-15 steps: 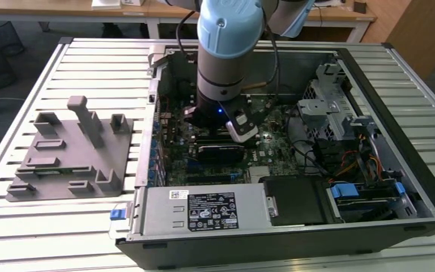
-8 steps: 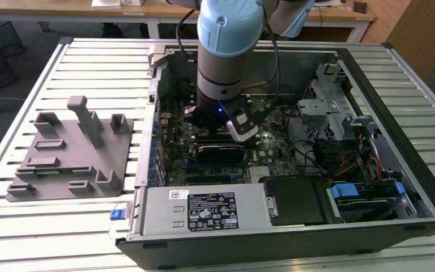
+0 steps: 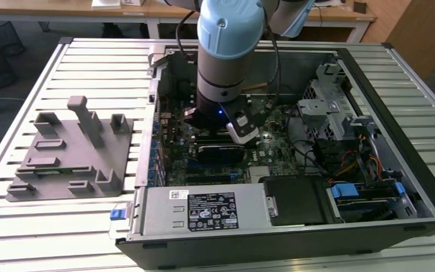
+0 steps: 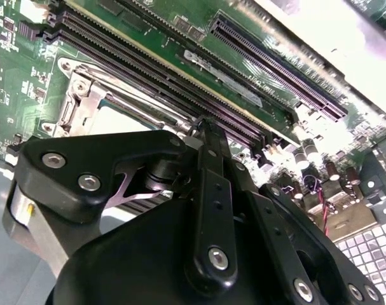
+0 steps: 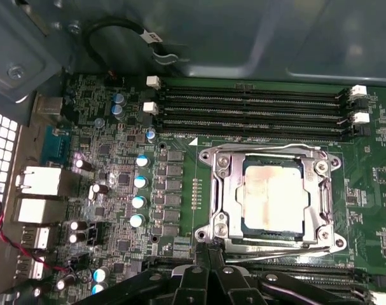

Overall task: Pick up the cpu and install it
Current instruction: 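Install the second cpu locking lever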

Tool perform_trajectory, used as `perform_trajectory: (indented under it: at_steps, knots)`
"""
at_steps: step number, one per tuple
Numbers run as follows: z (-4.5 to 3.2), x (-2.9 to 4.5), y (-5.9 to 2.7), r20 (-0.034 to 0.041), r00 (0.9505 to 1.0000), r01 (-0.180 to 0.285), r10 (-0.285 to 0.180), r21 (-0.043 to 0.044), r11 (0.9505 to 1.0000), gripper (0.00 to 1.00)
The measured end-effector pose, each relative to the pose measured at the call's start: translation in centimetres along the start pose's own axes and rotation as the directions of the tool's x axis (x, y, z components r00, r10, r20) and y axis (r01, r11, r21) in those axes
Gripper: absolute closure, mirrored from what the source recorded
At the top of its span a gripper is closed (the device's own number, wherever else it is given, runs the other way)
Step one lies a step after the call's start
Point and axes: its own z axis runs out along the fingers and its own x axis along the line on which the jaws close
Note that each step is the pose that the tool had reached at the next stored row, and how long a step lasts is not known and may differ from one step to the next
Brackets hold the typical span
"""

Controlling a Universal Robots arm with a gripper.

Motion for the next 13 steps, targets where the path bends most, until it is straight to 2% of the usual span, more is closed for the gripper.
perform_trajectory:
  at_steps: [5,8,10,13]
  knots:
    - [-0.02,0.0,-0.13,0.0,1.0,0.0,0.0,-0.0001,1.0,0.89]
    - [0.1,0.0,-0.16,0.0001,1.0,0.0,0.0,-0.0039,1.0,0.89]
    - [0.23,0.0,-0.2,0.0002,1.0,0.0,0.0,-0.0102,0.9999,0.89]
    - [0.37,0.0,-0.23,0.0007,1.0,0.001,-0.001,-0.0256,0.9997,0.89]
